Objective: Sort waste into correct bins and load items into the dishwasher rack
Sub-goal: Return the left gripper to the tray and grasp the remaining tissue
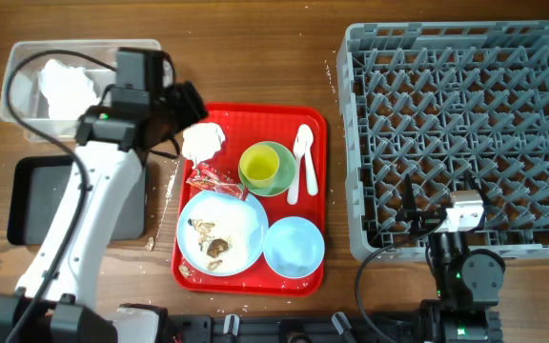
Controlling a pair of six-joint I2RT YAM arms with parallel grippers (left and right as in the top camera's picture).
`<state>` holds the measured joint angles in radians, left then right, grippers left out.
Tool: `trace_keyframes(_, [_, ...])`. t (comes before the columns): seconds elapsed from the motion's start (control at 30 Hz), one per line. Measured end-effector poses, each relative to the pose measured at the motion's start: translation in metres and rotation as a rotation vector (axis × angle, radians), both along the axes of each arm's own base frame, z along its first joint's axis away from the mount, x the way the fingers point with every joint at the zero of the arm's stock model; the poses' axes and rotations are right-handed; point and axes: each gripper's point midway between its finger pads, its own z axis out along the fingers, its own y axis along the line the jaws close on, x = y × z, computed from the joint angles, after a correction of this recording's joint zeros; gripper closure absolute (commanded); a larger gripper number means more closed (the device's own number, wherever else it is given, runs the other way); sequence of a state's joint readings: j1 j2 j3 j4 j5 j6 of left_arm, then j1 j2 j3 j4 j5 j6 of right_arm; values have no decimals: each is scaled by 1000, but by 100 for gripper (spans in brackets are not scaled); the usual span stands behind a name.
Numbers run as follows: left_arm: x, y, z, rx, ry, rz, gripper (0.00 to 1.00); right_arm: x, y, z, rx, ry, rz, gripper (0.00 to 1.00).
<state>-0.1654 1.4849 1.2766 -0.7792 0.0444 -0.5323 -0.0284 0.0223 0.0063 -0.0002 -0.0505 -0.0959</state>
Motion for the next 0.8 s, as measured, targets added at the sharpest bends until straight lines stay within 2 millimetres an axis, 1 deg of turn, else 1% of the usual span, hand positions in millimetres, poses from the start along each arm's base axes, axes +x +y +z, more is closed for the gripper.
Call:
trace_keyframes(0.03, [-4, -5, -10, 8, 39, -14, 30, 0, 0, 0, 0, 0, 0, 0])
trace_keyframes(0.1, [-8, -7, -26, 20, 100, -22, 30, 0, 0, 0, 0, 0, 0, 0])
trace_keyframes(0.37, [-13, -3, -113, 84, 352, -15, 35, 0, 0, 0, 0, 0, 0, 0])
trace_keyframes(0.43, [-15, -1, -127, 100, 388, -12, 36, 0, 0, 0, 0, 0, 0, 0])
trace_keyframes(0.53, [-16, 5, -142, 137, 423, -1, 37, 0, 0, 0, 0, 0, 0, 0])
trace_keyframes(0.6, [-14, 7, -147, 153, 423, 5, 38, 0, 0, 0, 0, 0, 0, 0])
trace_keyframes(0.77, [1, 8, -148, 160, 369, 14, 47, 0, 0, 0, 0, 0, 0, 0])
trace_keyframes(0.8, [2, 7, -148, 160, 366, 14, 52, 0, 0, 0, 0, 0, 0, 1])
